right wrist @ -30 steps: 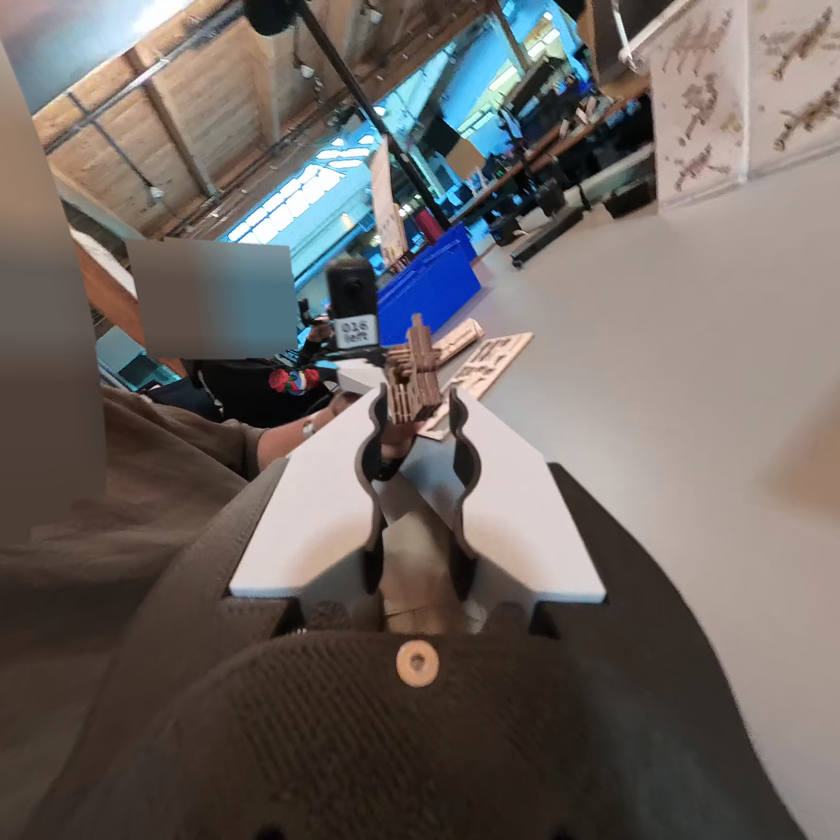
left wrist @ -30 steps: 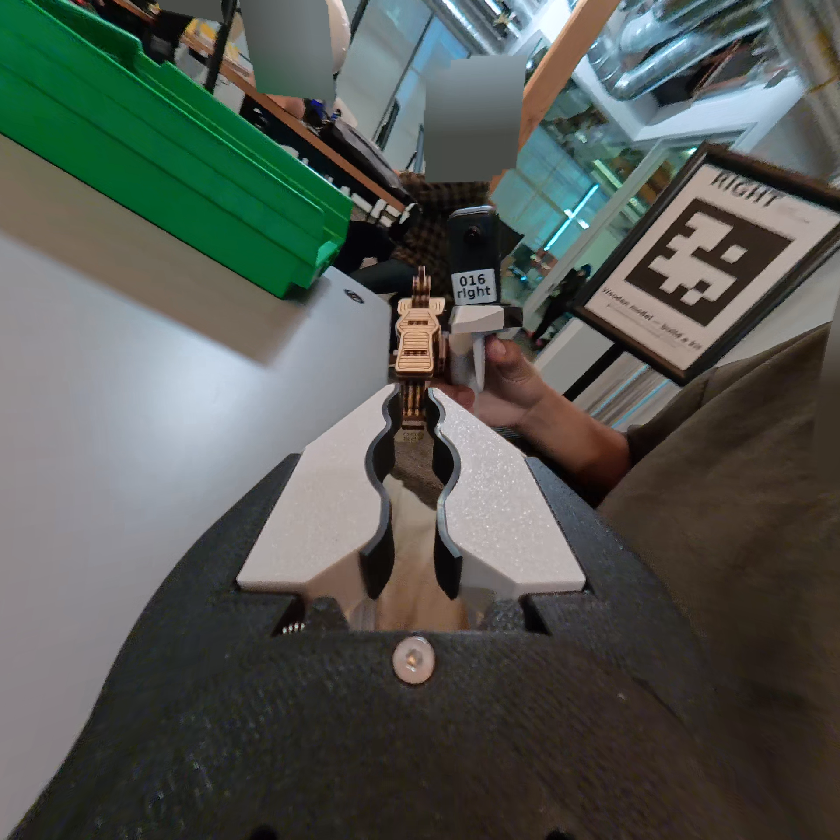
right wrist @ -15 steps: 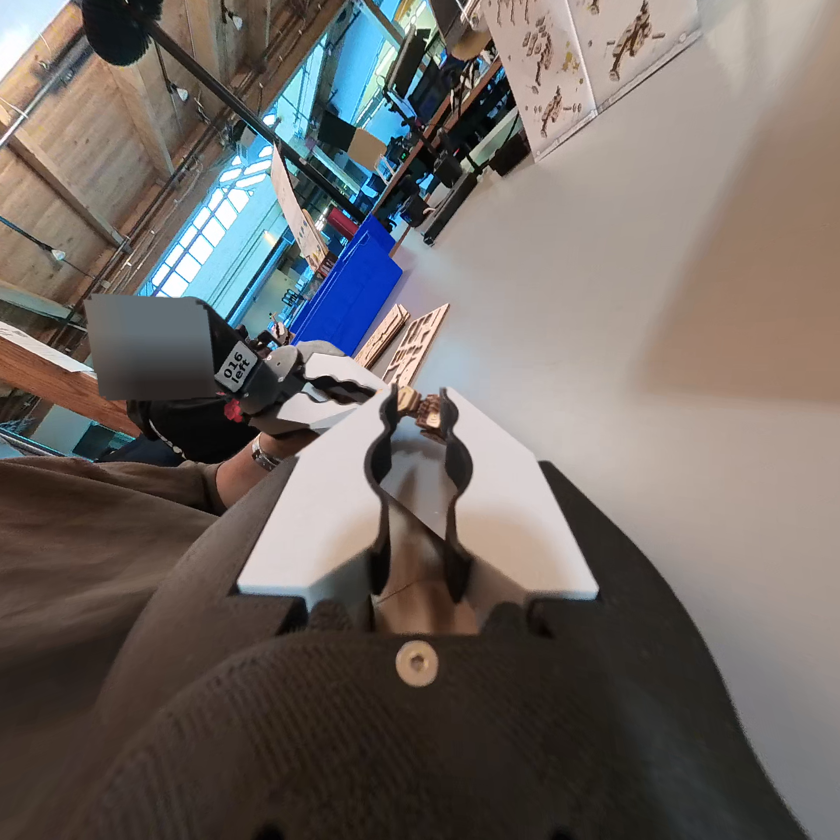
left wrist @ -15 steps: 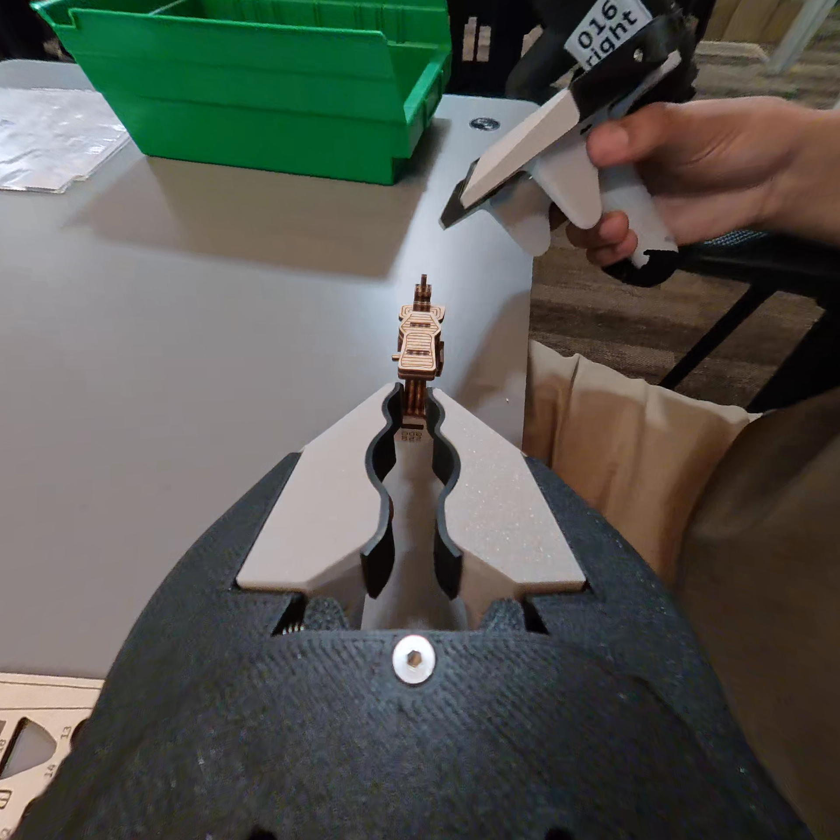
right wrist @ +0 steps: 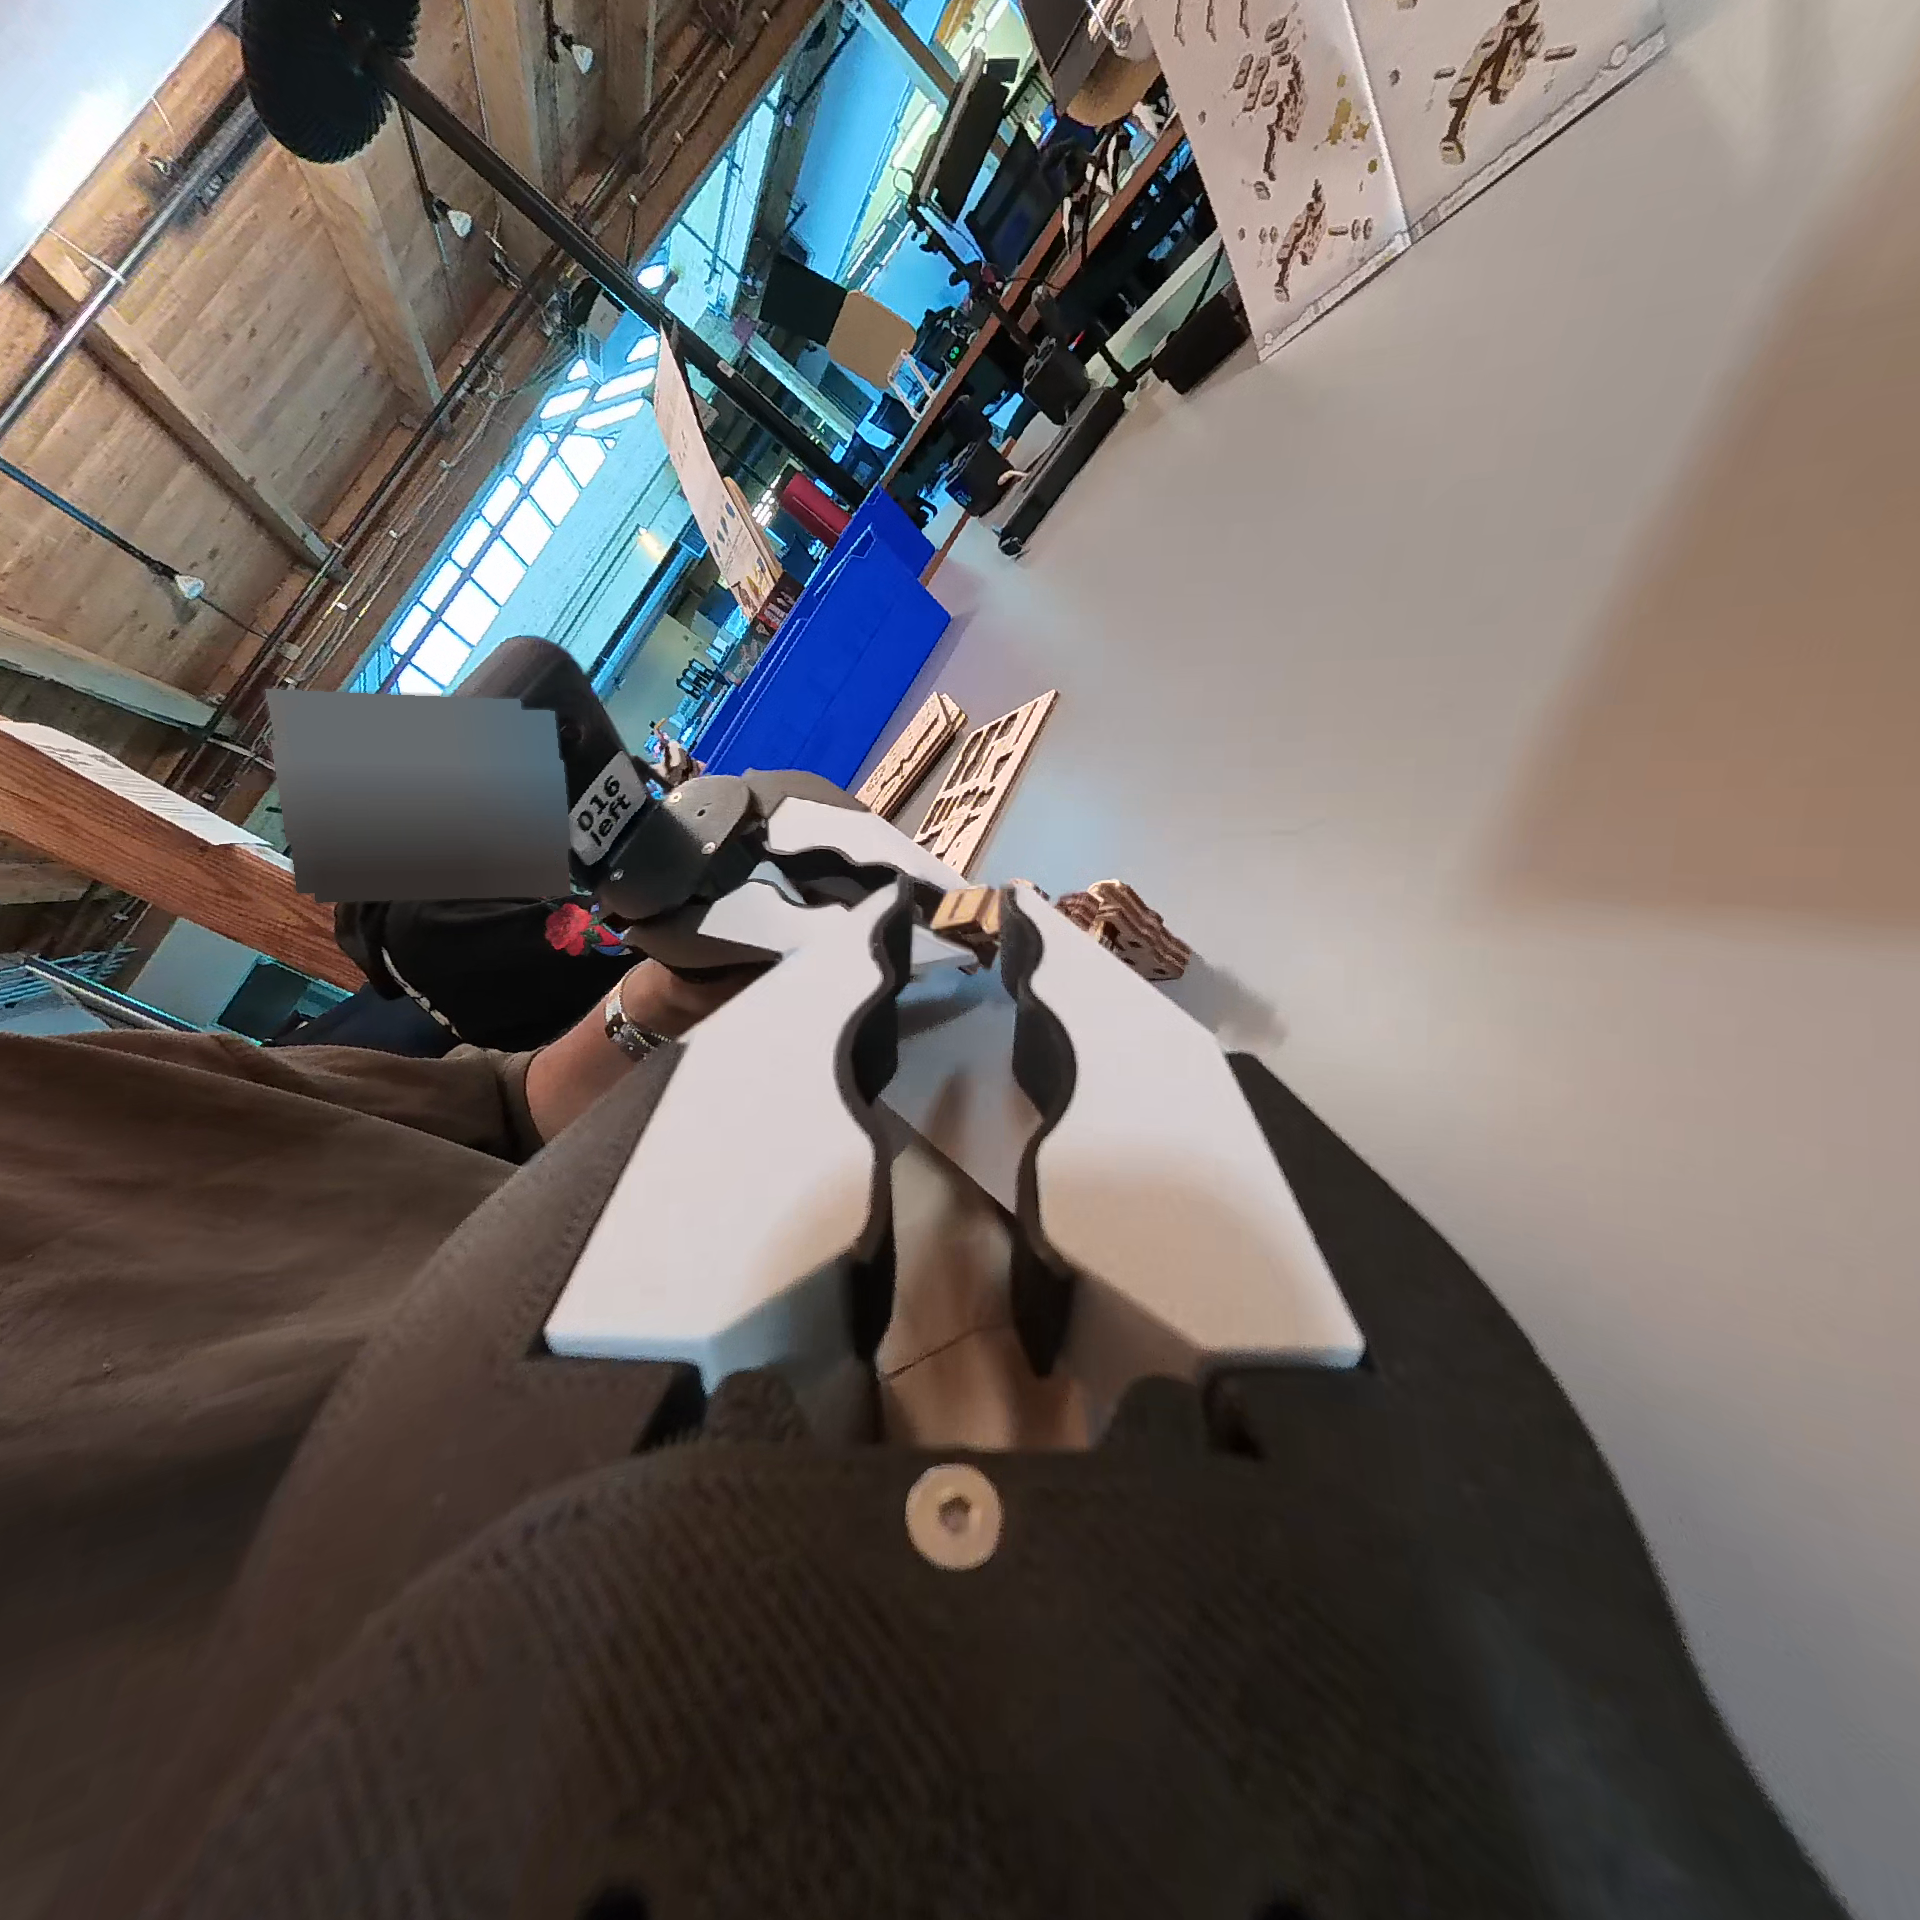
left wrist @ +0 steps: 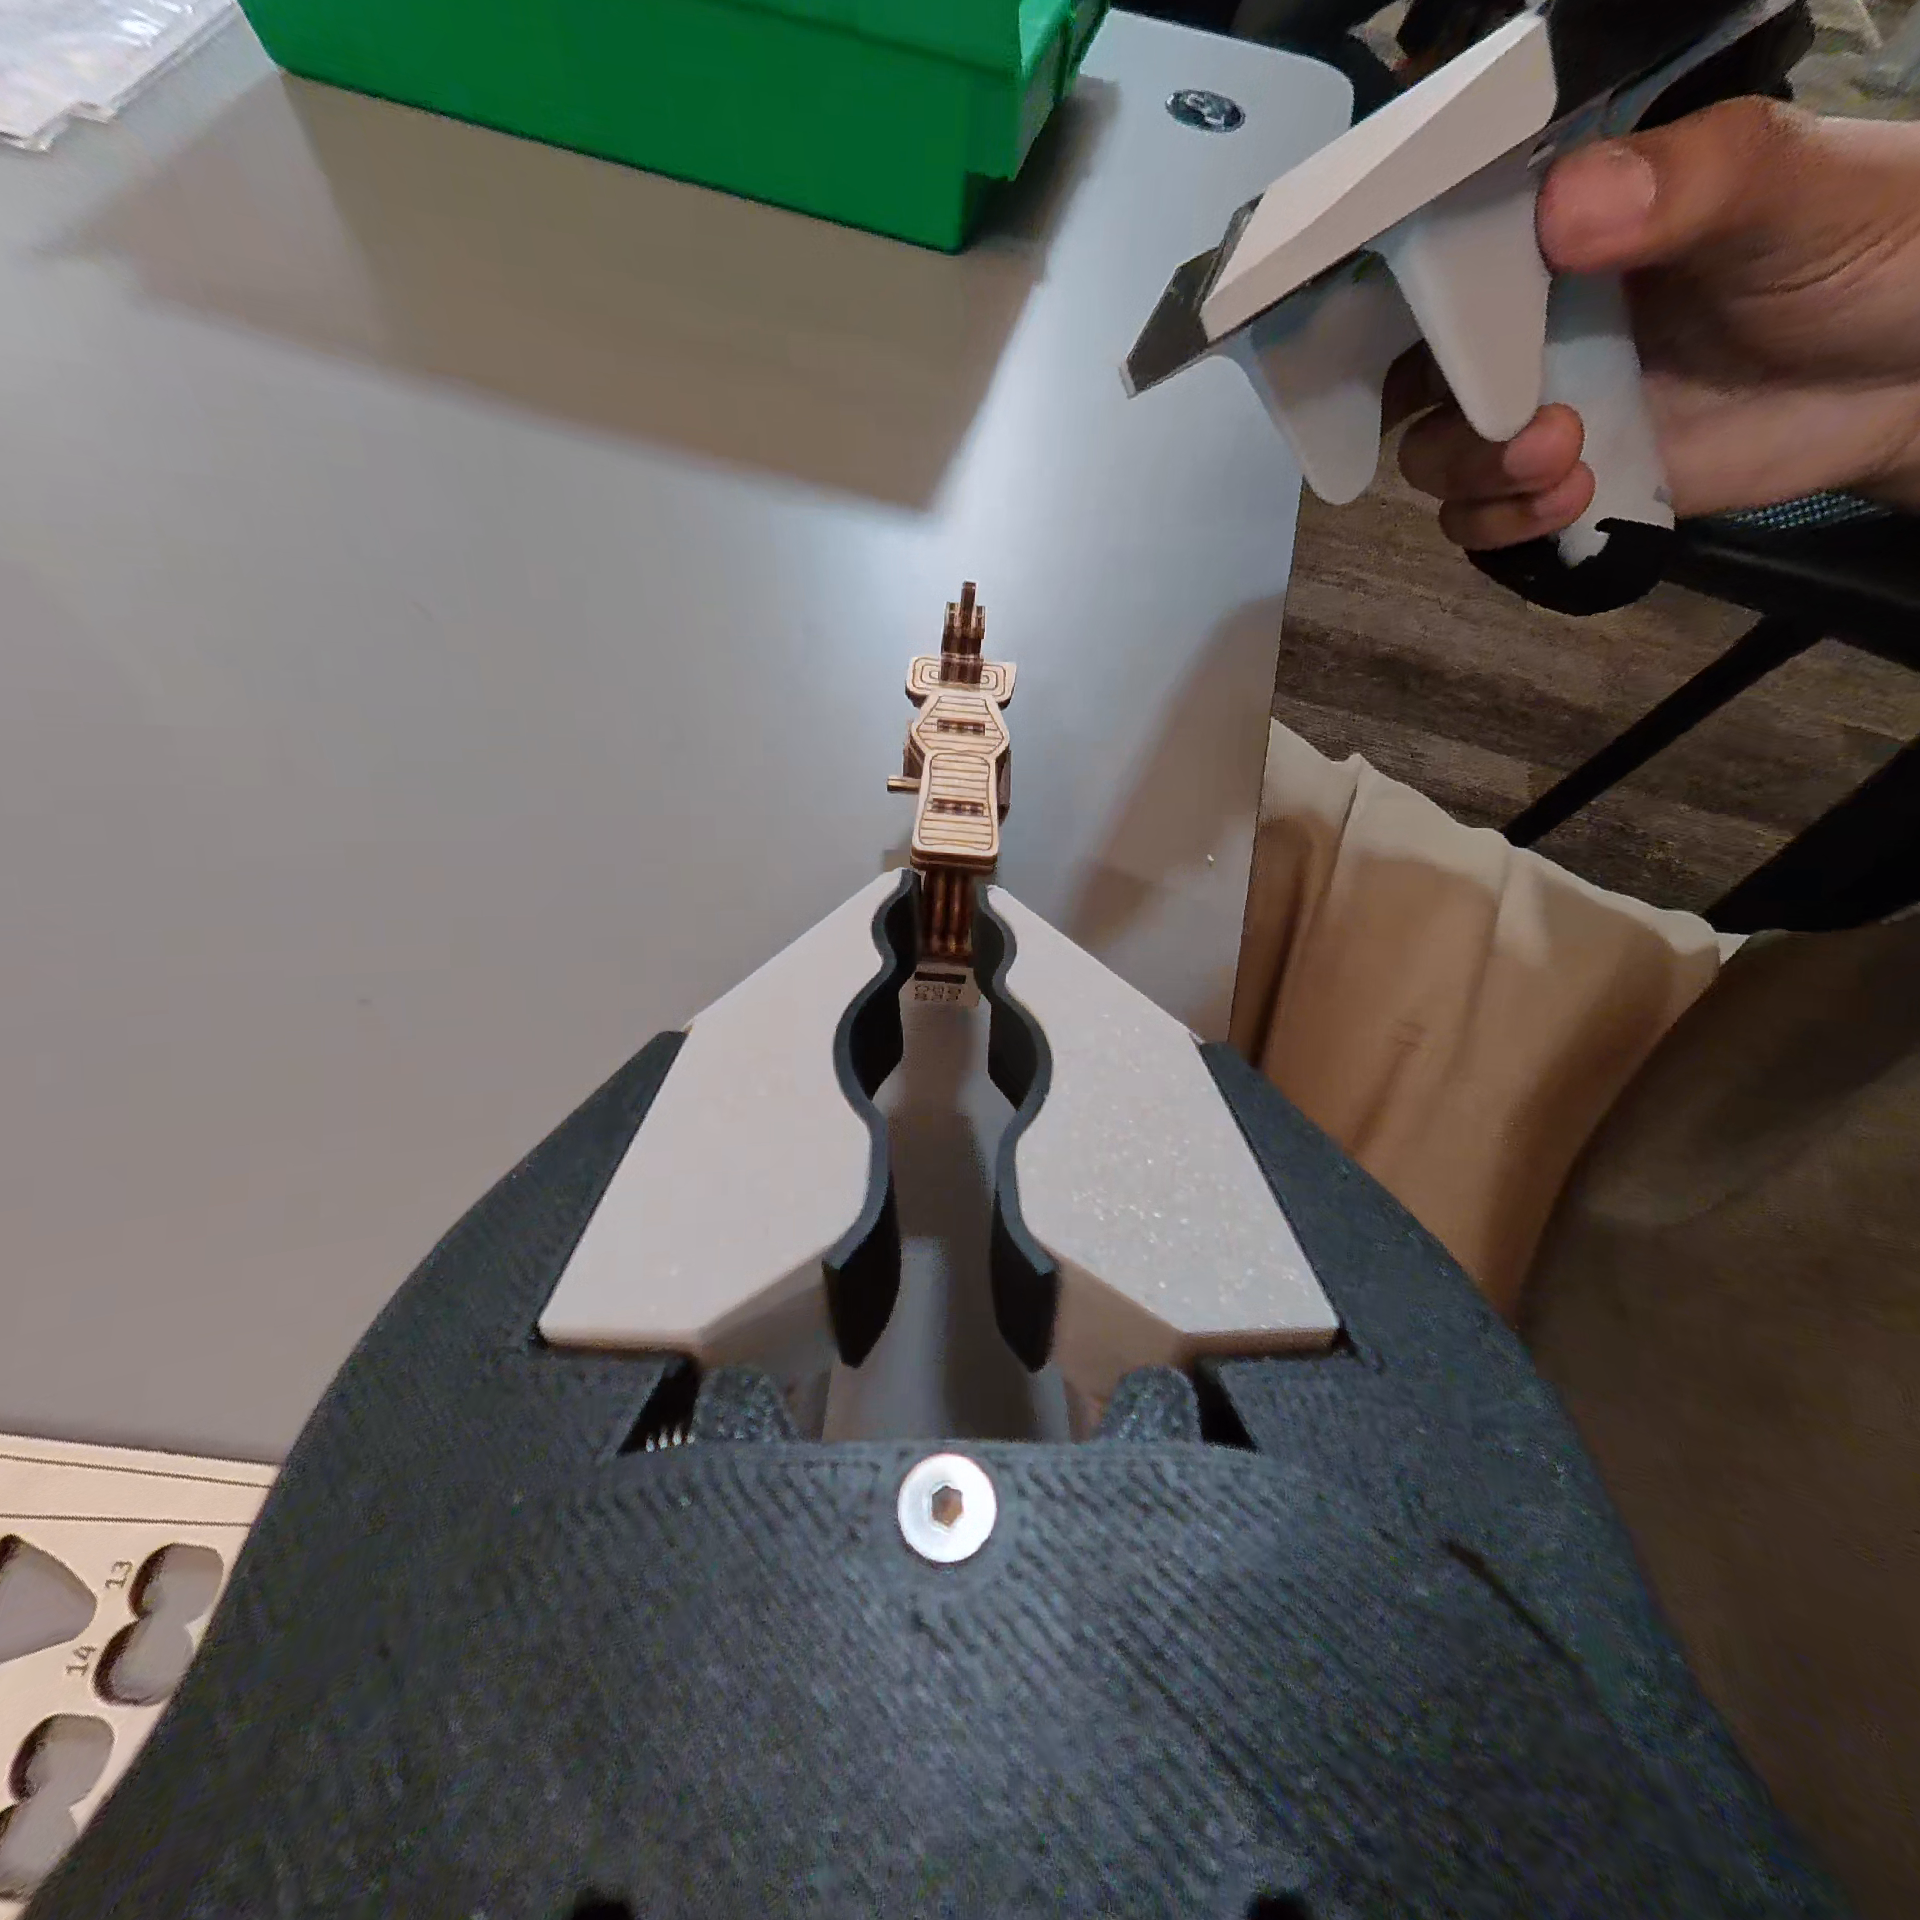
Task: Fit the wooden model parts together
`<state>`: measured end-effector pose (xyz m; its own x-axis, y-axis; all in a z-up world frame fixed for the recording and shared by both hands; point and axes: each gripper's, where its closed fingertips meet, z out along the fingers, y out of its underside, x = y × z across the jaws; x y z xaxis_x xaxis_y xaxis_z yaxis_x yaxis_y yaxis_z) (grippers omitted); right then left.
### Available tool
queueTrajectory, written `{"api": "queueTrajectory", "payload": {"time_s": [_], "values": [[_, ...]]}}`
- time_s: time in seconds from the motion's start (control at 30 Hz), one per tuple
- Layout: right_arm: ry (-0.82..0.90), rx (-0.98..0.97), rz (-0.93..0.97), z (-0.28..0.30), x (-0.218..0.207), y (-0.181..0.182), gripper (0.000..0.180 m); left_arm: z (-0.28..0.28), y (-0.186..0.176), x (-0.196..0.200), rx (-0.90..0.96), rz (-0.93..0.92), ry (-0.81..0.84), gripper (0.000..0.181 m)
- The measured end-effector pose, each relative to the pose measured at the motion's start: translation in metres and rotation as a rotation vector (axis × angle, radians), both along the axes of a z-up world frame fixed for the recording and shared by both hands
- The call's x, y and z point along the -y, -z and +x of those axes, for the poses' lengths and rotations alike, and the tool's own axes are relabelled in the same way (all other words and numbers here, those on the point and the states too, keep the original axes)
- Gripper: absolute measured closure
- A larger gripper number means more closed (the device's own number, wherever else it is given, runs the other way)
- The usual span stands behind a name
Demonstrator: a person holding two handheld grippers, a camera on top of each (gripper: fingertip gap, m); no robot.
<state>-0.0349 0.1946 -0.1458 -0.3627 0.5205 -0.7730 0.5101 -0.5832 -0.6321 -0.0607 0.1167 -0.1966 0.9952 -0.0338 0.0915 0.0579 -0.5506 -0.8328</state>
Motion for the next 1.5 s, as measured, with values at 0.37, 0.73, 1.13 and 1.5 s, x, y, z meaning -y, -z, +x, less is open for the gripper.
{"api": "queueTrajectory", "payload": {"time_s": [0.37, 0.73, 1.13, 1.5], "values": [[-0.029, -0.011, 0.000, 0.003, 0.005, -0.004, 0.163, -0.003, 0.001, 0.001, 0.027, -0.007, -0.019, 0.154], [-0.018, -0.084, 0.246, 0.006, 0.008, -0.013, 0.161, -0.042, -0.050, 0.019, -0.024, 0.068, -0.118, 0.145], [-0.086, -0.247, 0.724, -0.004, 0.050, -0.012, 0.153, -0.137, -0.043, 0.141, 0.027, 0.186, -0.653, 0.149], [-0.336, -0.346, 0.639, -0.013, 0.135, -0.011, 0.150, -0.124, -0.028, 0.192, -0.026, 0.176, -0.780, 0.153]]}}
